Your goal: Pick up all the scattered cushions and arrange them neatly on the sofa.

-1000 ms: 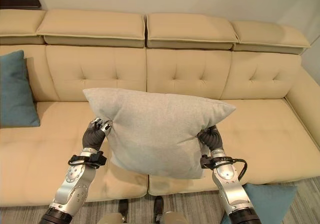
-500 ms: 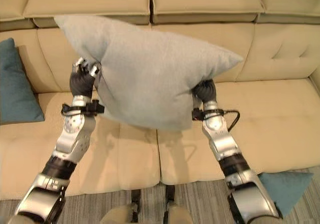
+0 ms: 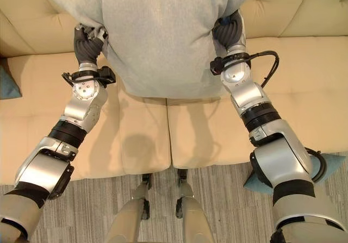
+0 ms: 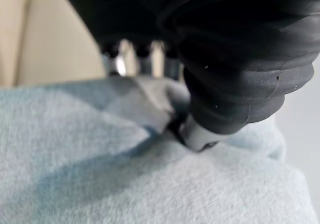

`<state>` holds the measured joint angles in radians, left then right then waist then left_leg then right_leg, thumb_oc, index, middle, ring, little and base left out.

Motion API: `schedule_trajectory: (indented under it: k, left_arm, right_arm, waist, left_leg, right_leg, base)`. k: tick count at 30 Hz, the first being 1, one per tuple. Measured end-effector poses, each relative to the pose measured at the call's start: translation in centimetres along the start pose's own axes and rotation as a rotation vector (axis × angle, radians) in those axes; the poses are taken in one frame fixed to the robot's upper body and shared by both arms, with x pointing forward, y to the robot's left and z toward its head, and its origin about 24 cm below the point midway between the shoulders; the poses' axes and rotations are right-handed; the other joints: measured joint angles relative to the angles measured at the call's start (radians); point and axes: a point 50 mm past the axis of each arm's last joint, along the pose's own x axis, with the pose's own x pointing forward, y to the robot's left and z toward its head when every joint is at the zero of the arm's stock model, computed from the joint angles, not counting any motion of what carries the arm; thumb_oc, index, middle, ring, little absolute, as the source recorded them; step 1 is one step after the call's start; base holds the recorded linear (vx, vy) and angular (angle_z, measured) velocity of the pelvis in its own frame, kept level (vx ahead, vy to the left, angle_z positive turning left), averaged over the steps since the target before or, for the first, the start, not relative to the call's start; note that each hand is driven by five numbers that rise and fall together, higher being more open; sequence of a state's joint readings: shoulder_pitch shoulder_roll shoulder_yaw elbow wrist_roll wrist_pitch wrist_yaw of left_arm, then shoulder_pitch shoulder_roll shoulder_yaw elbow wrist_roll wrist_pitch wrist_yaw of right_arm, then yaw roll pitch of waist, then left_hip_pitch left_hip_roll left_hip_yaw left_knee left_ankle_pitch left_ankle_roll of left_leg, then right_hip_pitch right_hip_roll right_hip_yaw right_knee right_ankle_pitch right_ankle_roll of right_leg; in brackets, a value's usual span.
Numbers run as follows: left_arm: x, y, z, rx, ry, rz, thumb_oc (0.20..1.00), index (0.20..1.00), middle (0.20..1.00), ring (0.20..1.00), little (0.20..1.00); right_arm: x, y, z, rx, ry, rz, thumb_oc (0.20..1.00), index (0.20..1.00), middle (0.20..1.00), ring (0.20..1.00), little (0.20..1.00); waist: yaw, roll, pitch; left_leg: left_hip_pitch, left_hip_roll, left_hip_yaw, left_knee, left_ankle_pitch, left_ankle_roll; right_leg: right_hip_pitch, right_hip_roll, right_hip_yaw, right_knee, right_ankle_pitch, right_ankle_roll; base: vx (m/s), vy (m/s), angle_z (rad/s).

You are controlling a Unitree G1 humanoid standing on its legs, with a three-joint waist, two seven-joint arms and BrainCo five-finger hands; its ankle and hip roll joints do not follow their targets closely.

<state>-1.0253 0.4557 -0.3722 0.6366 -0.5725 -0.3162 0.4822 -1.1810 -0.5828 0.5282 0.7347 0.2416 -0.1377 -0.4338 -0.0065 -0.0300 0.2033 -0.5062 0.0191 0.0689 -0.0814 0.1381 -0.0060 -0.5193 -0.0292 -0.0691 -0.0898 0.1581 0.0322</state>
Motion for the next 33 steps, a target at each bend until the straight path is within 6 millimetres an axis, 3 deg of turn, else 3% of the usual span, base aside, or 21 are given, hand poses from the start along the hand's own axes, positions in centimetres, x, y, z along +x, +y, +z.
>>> schedule_trajectory:
  k: [7,10,11,12,15,16,17,18,26,30,33]
  left_arm:
    - [1.5,-0.1,0.8,0.055,-0.013,0.006,0.2,0.2,0.2,0.2,0.2]
    - [1.7,-0.4,1.4,0.061,-0.036,-0.015,0.2,0.2,0.2,0.2,0.2]
    - [1.7,-0.4,1.5,0.063,-0.039,-0.017,0.2,0.2,0.2,0.2,0.2]
    - [1.9,-0.6,1.7,0.057,-0.043,-0.02,0.2,0.2,0.2,0.2,0.2]
    - [2.5,-1.6,3.0,0.024,-0.07,-0.039,0.2,0.2,0.2,0.2,0.2]
    - [2.4,-2.3,3.0,0.041,-0.075,-0.076,0.2,0.2,0.2,0.2,0.2]
    - [2.2,-2.5,2.9,0.053,-0.074,-0.095,0.363,0.363,0.363,0.363,0.363]
    - [2.2,-2.6,2.9,0.054,-0.074,-0.1,1.0,1.0,1.0,1.0,1.0]
    - [3.2,-1.6,2.5,0.103,-0.044,-0.061,1.0,1.0,1.0,1.0,1.0]
    - [3.8,-0.7,2.3,0.124,-0.016,-0.055,1.0,1.0,1.0,1.0,1.0]
    - [5.0,4.8,3.7,0.243,-0.036,0.014,1.0,1.0,1.0,1.0,1.0]
  right_arm:
    - [0.2,0.8,-0.9,-0.064,0.049,0.027,0.2,0.2,0.2,0.2,0.2]
    - [0.7,-0.1,-0.7,-0.131,0.03,0.036,0.2,0.2,0.2,0.2,0.2]
    - [1.2,-0.7,-0.6,-0.141,0.038,0.023,0.2,0.2,0.2,0.2,0.2]
    - [1.5,-0.8,-0.3,-0.158,0.036,0.025,0.2,0.2,0.2,0.2,0.2]
    - [2.2,-1.6,0.1,-0.174,0.038,0.003,0.213,0.213,0.213,0.213,0.213]
    - [2.2,-2.2,-0.7,-0.2,0.075,-0.013,0.517,0.517,0.517,0.517,0.517]
    - [2.2,-2.6,-1.1,-0.213,0.097,-0.025,0.758,0.758,0.758,0.758,0.758]
    - [2.3,-2.7,-1.1,-0.217,0.1,-0.03,1.0,1.0,1.0,1.0,1.0]
    - [3.1,-3.7,-0.4,-0.256,0.096,-0.051,1.0,1.0,1.0,1.0,1.0]
    - [3.1,-4.7,-1.1,-0.28,0.128,-0.062,1.0,1.0,1.0,1.0,1.0]
    - [3.1,-7.6,-1.3,-0.293,0.133,-0.102,1.0,1.0,1.0,1.0,1.0]
  waist:
    - [0.004,0.0,0.003]
    - [0.005,-0.012,0.01]
    - [0.014,-0.008,0.01]
    - [0.042,0.012,0.012]
    - [0.027,0.019,0.018]
    - [0.027,0.018,0.018]
    - [0.027,0.018,0.018]
    - [0.03,0.018,0.018]
    - [0.024,0.018,0.018]
    - [0.023,0.019,0.017]
    - [0.014,0.028,0.024]
  left_leg:
    - [-0.087,-0.009,-0.022,0.052,0.0,0.0]
    - [-0.235,-0.037,-0.033,0.213,-0.048,-0.024]
    - [-0.214,-0.026,-0.053,0.097,-0.008,-0.017]
    - [-0.197,0.024,-0.054,0.025,0.146,-0.026]
    - [-0.201,0.021,-0.084,-0.007,0.129,-0.035]
    - [-0.202,0.012,-0.087,-0.007,0.13,-0.035]
    - [-0.2,0.007,-0.089,-0.007,0.13,-0.035]
    - [-0.2,0.004,-0.088,-0.006,0.13,-0.035]
    - [-0.198,0.014,-0.088,-0.006,0.13,-0.036]
    - [-0.186,0.017,-0.082,-0.006,0.13,-0.036]
    - [-0.167,0.017,-0.08,-0.006,0.13,-0.036]
  right_leg:
    - [-0.056,-0.011,0.0,0.0,0.002,-0.002]
    - [-0.085,-0.047,0.006,0.002,0.011,-0.011]
    - [-0.092,-0.041,0.007,0.002,0.01,-0.011]
    - [-0.094,-0.005,0.013,0.001,0.007,-0.005]
    - [-0.11,-0.009,0.0,0.001,0.001,0.003]
    - [-0.112,-0.018,-0.002,0.005,-0.004,0.015]
    - [-0.113,-0.025,0.0,0.012,-0.012,0.027]
    - [-0.114,-0.028,0.0,0.013,-0.013,0.028]
    - [-0.115,-0.017,0.0,0.015,-0.013,0.029]
    - [-0.115,-0.014,0.002,0.03,-0.013,0.029]
    - [-0.099,-0.015,0.002,0.036,-0.013,0.028]
  base:
    - [0.0,-0.002,0.04]
    - [0.0,-0.003,0.23]
    - [-0.01,-0.023,-0.27]
    - [0.0,-0.013,-0.54]
    - [0.0,-0.017,-0.09]
    - [0.0,-0.022,0.13]
    - [0.0,-0.014,0.07]
    - [0.0,0.0,0.0]
    - [0.01,0.001,-0.03]
    - [0.01,0.01,-0.06]
    - [0.01,0.008,-0.01]
